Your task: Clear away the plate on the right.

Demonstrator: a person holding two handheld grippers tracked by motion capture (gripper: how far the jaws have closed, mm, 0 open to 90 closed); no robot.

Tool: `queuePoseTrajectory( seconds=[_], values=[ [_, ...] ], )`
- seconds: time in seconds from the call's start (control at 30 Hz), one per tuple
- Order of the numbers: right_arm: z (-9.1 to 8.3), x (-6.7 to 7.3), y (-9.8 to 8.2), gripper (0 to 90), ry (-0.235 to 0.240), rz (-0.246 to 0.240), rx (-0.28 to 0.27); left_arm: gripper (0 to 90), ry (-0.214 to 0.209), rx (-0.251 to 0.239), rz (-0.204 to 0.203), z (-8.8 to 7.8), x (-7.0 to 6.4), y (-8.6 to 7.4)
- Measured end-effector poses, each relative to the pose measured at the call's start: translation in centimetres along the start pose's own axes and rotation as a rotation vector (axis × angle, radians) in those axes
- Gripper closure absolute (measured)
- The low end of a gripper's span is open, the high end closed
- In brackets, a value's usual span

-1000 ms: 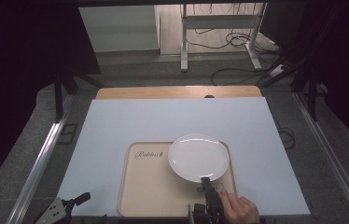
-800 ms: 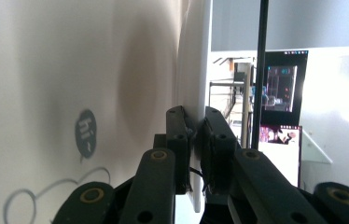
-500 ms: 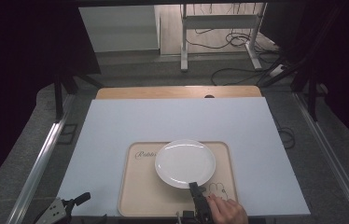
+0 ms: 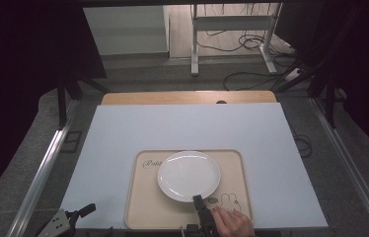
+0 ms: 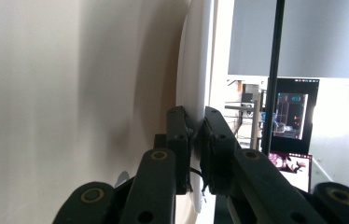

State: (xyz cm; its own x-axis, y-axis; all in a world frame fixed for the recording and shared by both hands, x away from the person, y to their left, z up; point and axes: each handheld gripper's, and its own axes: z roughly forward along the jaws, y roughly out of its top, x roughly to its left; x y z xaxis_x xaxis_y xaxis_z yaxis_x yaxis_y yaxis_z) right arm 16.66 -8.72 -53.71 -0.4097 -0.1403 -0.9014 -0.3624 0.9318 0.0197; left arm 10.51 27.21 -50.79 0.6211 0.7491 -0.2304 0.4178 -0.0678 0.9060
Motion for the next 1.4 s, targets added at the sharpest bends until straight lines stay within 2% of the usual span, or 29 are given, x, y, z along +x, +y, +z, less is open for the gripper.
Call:
queuePoseTrajectory(
  seconds=[0.43,0.47,0.5,0.57,0.6,0.93,1.0,1.1,1.13,1.23,1.4],
  values=[
    [0.4,0.6,0.3,85.8,0.082,0.03,-0.021,1.8,-0.001,0.001,0.001,0.0,0.0,0.0],
    [0.3,0.6,0.4,86.0,0.081,0.01,-0.002,1.8,-0.001,0.001,0.001,0.0,0.0,0.0],
    [0.2,0.7,0.4,86.1,0.05,0.001,0.011,1.8,-0.001,0.0,0.001,0.0,0.0,0.0],
    [0.2,0.9,0.5,86.4,0.06,-0.005,0.002,1.8,-0.001,0.0,0.001,0.0,0.0,0.0],
    [0.2,1.0,0.5,86.4,0.067,0.008,0.006,1.8,-0.001,0.0,0.001,0.0,0.0,0.0],
    [0.6,1.3,0.6,85.0,0.117,0.006,0.008,1.8,-0.002,-0.001,0.001,0.0,0.0,0.0],
    [0.6,1.3,0.6,83.4,0.116,0.015,0.004,1.8,-0.003,-0.002,0.001,0.0,0.0,0.0],
    [0.7,1.2,0.5,80.6,0.141,0.032,0.024,1.8,-0.003,-0.001,0.001,0.0,0.0,0.0],
    [0.8,1.3,0.4,80.5,0.126,0.024,0.016,1.8,-0.003,-0.001,0.001,0.0,0.0,0.0],
    [0.7,1.3,0.4,78.8,0.121,0.04,0.017,1.8,-0.002,-0.001,0.002,0.0,0.0,0.0],
    [0.6,1.1,0.4,75.7,0.128,0.044,0.027,1.8,-0.002,-0.001,0.002,0.0,0.0,0.0]
  ],
)
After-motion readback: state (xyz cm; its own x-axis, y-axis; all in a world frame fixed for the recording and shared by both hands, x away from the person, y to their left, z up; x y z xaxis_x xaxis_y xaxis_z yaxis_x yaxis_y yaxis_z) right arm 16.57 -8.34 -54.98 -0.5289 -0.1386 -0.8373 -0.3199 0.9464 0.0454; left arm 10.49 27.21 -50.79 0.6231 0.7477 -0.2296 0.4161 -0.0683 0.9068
